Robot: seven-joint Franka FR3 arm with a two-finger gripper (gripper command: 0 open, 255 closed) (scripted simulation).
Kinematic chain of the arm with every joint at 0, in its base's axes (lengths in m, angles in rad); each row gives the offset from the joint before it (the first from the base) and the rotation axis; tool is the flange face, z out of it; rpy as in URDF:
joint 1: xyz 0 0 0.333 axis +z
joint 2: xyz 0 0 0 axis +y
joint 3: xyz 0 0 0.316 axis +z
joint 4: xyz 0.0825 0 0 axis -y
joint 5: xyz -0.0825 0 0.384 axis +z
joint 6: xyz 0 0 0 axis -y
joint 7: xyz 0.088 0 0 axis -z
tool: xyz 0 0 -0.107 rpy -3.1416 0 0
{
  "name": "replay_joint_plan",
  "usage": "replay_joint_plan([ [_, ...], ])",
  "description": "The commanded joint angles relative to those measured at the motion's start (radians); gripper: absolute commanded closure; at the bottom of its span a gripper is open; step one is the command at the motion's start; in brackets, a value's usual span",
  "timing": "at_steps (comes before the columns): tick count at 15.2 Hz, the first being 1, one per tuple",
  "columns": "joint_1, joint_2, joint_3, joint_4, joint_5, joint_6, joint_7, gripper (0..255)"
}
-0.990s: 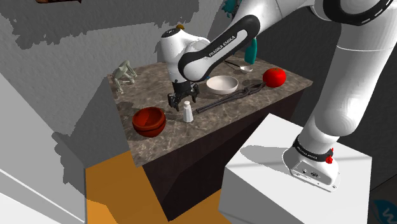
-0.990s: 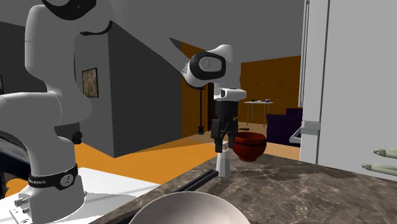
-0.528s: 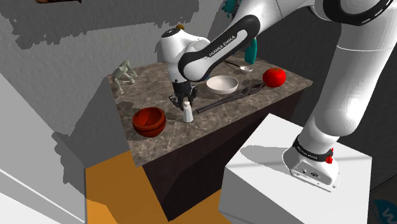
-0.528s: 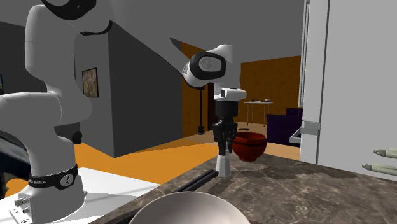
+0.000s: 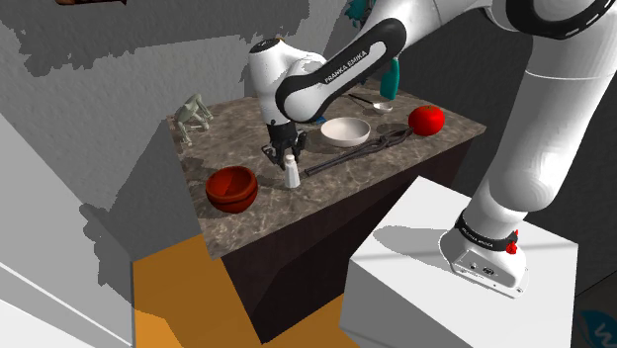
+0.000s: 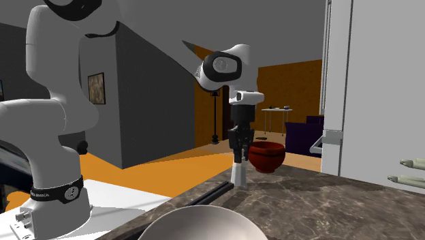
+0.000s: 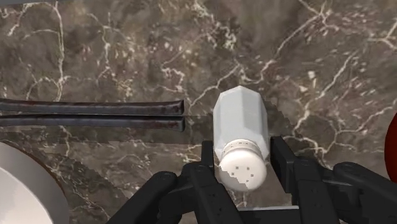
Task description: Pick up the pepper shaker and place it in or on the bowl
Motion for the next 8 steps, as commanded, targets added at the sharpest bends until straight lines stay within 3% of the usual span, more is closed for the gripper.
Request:
replay_joint_plan([
  [1,-0.002,-0.015,0.002,0.01,0.01,-0.023,-0.009,255],
  [8,-0.005,-0.057,0.006,0.058,0.038,-0.106,-0.036,255],
])
